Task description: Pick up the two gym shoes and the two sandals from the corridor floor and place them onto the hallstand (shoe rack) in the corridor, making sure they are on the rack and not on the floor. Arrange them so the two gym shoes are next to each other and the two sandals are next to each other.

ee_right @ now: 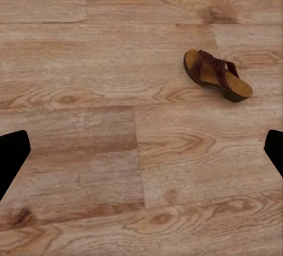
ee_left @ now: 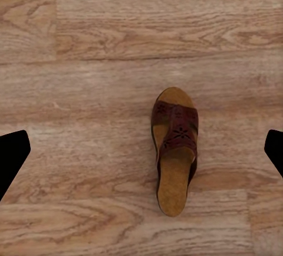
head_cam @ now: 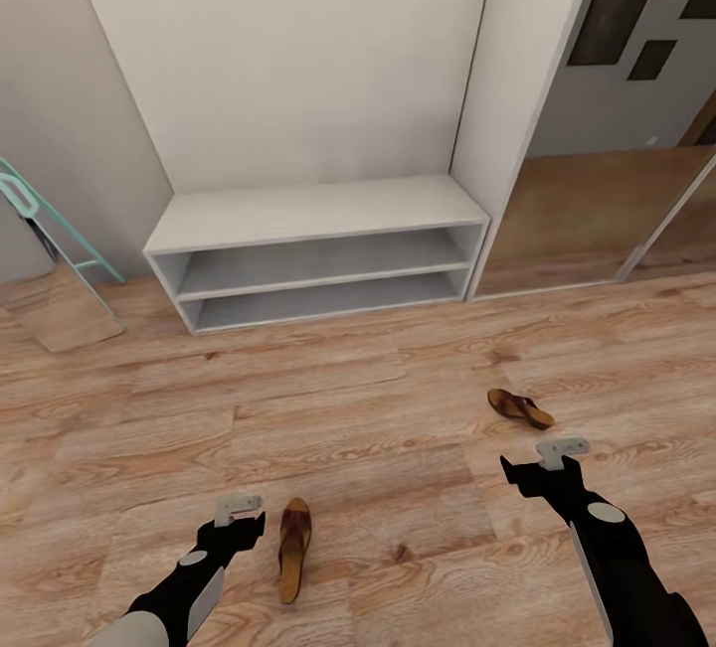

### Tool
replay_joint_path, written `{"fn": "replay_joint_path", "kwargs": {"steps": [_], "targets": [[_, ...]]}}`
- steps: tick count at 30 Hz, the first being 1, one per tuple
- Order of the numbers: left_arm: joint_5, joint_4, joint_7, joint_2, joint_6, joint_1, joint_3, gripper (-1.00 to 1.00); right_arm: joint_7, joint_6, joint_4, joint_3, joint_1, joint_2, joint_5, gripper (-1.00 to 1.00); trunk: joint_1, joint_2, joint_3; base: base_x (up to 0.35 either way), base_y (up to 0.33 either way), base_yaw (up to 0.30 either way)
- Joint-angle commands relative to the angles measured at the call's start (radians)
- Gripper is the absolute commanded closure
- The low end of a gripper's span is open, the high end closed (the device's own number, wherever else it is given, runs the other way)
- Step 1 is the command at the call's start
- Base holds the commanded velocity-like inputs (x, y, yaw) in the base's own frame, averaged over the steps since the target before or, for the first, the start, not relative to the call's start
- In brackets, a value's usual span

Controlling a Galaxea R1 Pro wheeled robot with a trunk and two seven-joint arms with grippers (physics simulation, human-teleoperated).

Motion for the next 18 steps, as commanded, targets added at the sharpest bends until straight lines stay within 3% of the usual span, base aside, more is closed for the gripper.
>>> {"fn": "replay_joint_path", "kwargs": {"steps": [1,18], "targets": [[-0.001,0.001,0.001,0.0,-0.003,-0.001,0.003,-1.0,0.009,0.004,-0.002,-0.002,0.0,0.0,0.01,-1.0,0.004,-0.008,-0.004,0.0,0.0,0.0],[-0.01,0.006,0.001,0.002,-0.005,-0.001,0.001,-1.0,0.01,0.003,-0.002,-0.001,0.0,0.002,0.006,-1.0,0.069,-0.127,-0.057,0.0,0.0,0.0]]}}
